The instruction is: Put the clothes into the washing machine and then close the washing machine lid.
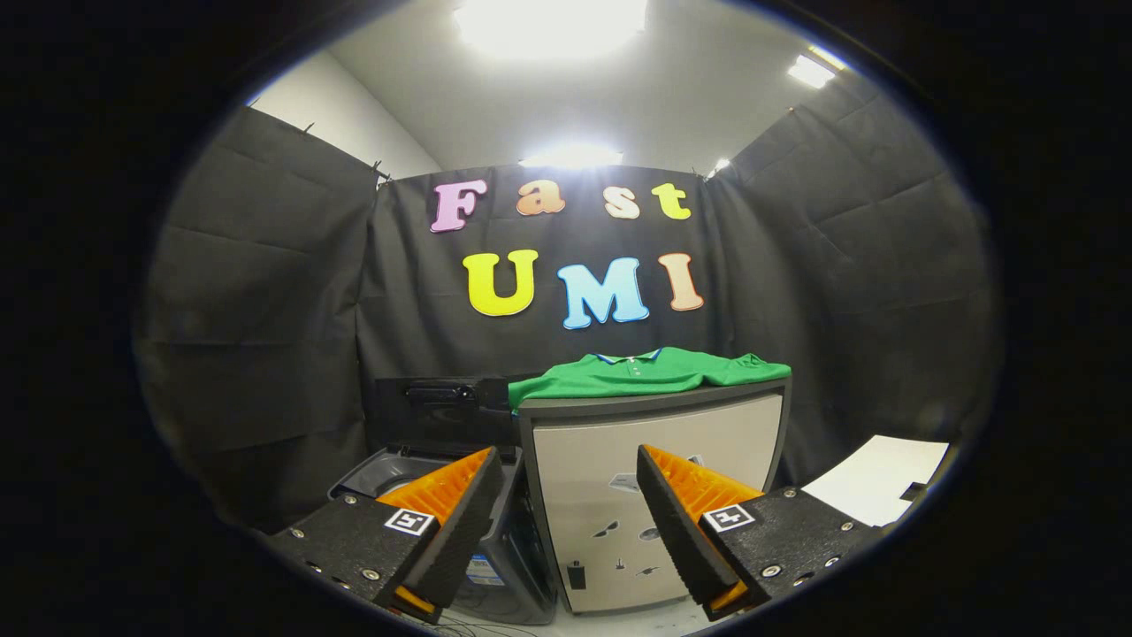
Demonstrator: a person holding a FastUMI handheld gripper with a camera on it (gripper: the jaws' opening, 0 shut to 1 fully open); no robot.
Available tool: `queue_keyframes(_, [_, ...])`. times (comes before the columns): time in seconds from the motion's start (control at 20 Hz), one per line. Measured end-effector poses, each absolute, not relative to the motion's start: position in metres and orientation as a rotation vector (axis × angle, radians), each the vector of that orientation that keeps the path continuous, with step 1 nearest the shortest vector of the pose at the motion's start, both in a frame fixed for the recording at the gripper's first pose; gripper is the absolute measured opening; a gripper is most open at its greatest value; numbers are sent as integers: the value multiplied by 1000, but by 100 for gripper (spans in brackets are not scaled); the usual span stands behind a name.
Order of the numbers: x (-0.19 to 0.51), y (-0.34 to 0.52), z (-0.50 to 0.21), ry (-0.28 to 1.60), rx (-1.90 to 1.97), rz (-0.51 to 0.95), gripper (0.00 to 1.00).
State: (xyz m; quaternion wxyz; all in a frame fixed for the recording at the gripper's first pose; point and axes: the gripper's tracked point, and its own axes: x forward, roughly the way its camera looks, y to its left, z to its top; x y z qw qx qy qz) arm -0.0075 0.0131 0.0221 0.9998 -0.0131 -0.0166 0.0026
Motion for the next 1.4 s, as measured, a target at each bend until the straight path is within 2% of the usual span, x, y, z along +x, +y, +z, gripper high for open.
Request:
queue_keyframes(0.35, [10,13,52,-47,-32,14,95])
queue_keyframes(0.9, [93,-14,102,-51,-29,14,95])
queue_keyframes(1.4, [171,-60,120,27,-21,-19,94])
